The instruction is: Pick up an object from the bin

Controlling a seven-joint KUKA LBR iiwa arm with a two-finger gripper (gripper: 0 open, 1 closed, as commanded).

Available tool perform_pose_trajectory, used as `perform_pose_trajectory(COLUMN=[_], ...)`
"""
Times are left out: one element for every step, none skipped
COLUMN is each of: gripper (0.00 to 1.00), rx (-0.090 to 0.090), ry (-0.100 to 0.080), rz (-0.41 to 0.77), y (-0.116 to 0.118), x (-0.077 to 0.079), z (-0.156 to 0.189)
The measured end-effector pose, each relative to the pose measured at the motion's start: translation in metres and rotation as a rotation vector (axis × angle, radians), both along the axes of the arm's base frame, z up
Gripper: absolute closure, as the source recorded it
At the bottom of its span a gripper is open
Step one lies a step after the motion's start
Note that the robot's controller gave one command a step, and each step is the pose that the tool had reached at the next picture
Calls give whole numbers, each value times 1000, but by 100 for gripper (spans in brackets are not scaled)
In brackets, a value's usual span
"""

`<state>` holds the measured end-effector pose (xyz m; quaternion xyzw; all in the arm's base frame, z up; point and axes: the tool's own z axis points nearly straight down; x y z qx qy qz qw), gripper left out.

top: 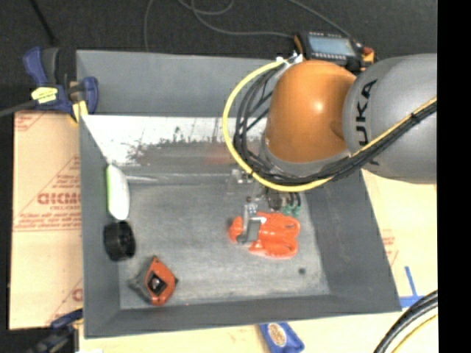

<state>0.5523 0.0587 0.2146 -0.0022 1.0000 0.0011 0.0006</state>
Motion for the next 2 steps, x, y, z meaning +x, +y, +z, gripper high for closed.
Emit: perform_pose_trajectory(gripper=[0,0], rx=[0,-4], ry=[0,0], rz=[0,28], y=[0,-11], x=[0,35], z=[0,-11])
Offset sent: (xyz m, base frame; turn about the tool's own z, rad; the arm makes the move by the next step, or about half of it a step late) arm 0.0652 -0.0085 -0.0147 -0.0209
